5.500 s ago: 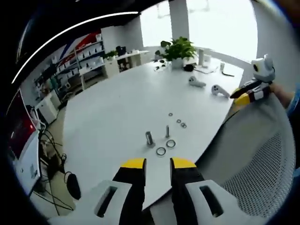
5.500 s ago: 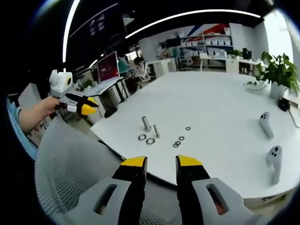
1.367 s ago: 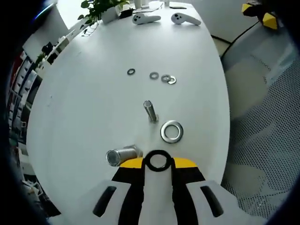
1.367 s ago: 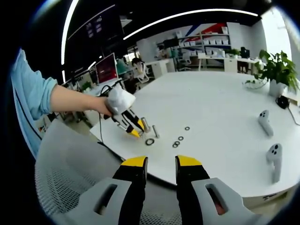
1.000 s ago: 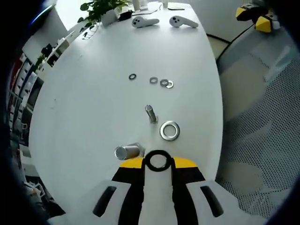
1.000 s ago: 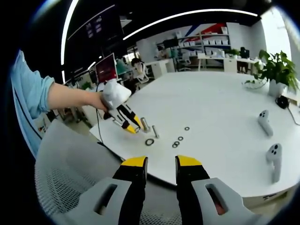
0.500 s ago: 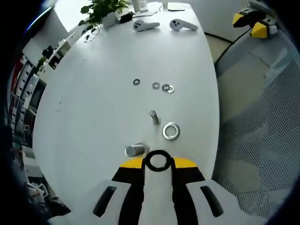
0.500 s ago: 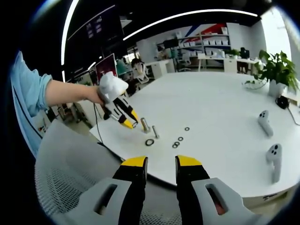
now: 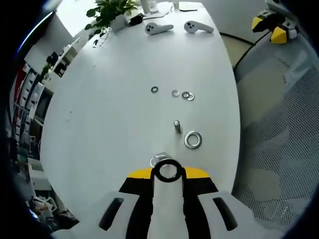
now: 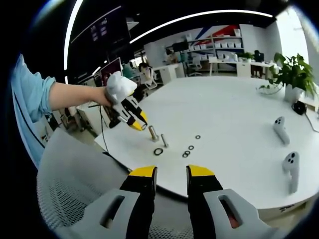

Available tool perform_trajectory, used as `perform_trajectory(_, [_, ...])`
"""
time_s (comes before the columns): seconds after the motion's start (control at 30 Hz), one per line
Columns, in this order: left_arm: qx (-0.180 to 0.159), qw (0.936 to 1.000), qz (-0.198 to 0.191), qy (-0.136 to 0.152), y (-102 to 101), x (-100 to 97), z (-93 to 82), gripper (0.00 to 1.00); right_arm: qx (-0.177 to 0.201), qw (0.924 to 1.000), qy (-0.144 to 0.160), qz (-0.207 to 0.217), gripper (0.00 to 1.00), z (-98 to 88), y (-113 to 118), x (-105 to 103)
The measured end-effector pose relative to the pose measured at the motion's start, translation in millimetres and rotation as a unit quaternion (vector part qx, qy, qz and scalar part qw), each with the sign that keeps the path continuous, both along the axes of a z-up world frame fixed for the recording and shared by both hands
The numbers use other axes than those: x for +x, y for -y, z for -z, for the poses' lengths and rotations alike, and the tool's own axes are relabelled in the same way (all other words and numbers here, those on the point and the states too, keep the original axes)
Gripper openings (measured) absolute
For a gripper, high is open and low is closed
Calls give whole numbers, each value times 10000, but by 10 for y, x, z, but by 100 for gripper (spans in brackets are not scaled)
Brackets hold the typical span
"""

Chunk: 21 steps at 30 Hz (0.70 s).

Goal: Place the washer onto the threaded stud by aligning its center hole with the stud, sliding it down to the base, and recovering from edge contact or off-axis alignment until the washer reaches the visible bottom stop.

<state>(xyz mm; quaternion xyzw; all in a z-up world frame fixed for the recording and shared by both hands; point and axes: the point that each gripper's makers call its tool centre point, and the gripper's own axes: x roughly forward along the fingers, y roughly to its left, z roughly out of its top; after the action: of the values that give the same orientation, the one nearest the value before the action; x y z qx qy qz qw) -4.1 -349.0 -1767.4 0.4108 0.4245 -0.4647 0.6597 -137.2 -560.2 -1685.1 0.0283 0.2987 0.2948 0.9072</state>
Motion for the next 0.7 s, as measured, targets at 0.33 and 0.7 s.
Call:
perform_trajectory(0.33, [111, 9999, 53, 14, -21, 98, 73, 19, 9, 10000, -4, 70, 26, 0, 13, 7])
perform_trajectory(0.7, [211, 9997, 14, -90, -16, 160, 180, 19, 8, 10000, -12, 73, 26, 1, 15, 4])
